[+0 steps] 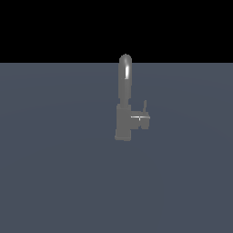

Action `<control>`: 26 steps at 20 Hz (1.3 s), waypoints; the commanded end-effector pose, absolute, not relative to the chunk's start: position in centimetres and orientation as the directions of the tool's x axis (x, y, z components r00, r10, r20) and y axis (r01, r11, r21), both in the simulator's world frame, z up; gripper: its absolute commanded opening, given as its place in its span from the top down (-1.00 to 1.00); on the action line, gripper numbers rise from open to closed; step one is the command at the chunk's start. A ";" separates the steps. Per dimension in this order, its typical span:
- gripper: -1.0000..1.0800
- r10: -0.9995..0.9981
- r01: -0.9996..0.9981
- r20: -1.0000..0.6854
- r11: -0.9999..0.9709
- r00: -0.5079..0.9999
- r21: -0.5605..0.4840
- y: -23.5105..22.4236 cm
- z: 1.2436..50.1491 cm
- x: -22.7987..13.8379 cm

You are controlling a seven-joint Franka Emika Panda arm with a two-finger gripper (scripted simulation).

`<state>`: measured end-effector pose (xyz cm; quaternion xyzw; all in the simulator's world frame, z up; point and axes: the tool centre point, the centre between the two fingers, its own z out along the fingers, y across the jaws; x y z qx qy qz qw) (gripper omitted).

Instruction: Turn on the faucet by rotating a designated handle.

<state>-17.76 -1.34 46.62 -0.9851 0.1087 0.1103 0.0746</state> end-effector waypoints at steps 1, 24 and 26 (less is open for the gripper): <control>1.00 -0.226 -0.273 -0.272 -0.950 0.935 -0.150 -1.7 46.1 -16.3; 1.00 -0.364 -0.669 -0.652 -0.678 0.665 -0.304 -6.1 38.2 -4.4; 1.00 -0.363 -0.702 -0.685 -0.642 0.632 -0.307 -6.6 37.1 -3.5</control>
